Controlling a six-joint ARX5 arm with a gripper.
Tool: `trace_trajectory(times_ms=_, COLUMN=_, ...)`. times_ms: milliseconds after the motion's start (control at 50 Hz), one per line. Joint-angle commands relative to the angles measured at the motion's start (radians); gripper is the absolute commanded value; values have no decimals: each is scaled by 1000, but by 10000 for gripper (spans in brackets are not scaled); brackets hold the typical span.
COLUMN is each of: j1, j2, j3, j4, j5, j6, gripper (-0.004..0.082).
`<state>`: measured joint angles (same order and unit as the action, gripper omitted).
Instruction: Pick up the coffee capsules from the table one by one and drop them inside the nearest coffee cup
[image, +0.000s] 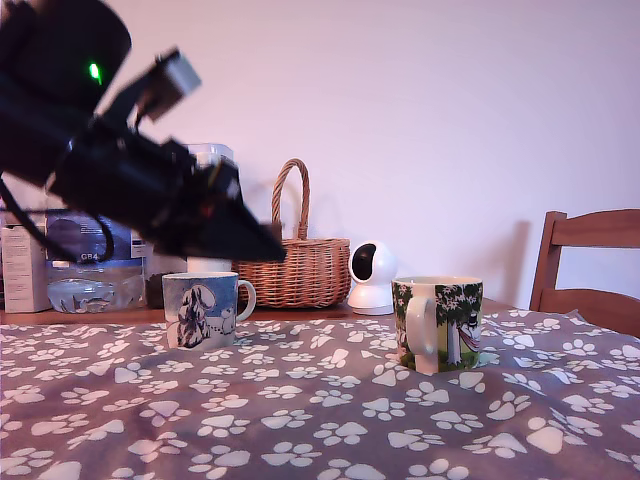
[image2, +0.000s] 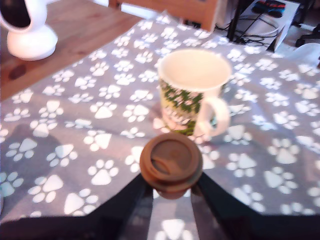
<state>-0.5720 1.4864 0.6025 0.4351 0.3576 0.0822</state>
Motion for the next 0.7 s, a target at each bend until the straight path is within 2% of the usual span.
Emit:
trace_trajectory(times_ms=0, j1=-10, j2=-10, j3=8, j4=-20, j5=1, j6=4, gripper=54)
trace_trajectory(times_ms=420, j1=-58, j2=-20, j3=119, j4=-145, j5=1, j6=2, gripper=54)
trace_trajectory(times_ms=680, j1=-72, j2=-20, j3=188, j4=-151, j5=1, j6=-7, gripper=54)
